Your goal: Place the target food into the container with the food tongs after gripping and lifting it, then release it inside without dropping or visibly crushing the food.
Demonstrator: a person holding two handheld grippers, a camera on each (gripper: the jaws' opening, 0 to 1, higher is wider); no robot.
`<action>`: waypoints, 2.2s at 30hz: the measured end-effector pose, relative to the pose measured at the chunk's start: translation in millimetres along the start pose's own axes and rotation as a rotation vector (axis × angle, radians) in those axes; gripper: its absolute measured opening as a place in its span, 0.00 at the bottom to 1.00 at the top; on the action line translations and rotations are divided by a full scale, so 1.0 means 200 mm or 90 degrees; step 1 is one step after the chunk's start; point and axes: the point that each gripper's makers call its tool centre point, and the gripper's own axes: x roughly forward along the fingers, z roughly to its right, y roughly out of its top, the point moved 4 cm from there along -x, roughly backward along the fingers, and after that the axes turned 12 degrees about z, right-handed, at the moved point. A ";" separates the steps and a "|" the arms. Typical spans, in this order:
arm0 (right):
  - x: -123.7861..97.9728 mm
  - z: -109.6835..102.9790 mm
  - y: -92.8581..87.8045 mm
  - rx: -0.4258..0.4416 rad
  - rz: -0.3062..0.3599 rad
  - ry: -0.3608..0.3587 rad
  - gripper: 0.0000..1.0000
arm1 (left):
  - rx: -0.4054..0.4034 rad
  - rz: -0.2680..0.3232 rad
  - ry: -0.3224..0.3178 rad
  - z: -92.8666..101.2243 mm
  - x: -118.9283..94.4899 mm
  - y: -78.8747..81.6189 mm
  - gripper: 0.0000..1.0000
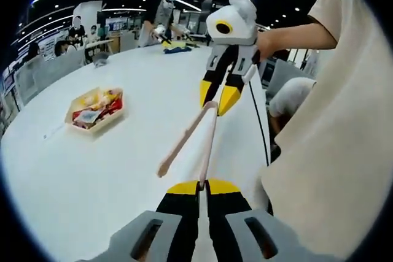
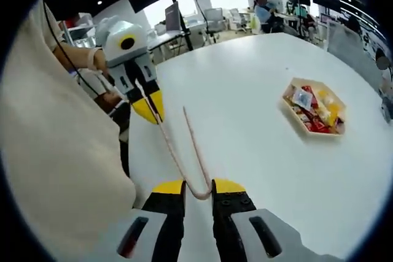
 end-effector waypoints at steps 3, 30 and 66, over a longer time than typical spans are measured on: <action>0.01 0.02 -0.02 0.005 -0.001 -0.003 0.16 | 0.002 -0.005 0.002 -0.01 0.02 -0.01 0.00; 0.13 0.12 -0.12 -0.003 -0.037 -0.033 0.15 | -0.042 -0.038 0.051 -0.16 0.15 -0.19 0.02; 0.19 0.16 -0.19 0.009 -0.053 -0.041 0.15 | -0.026 -0.092 0.051 -0.18 0.21 -0.27 0.02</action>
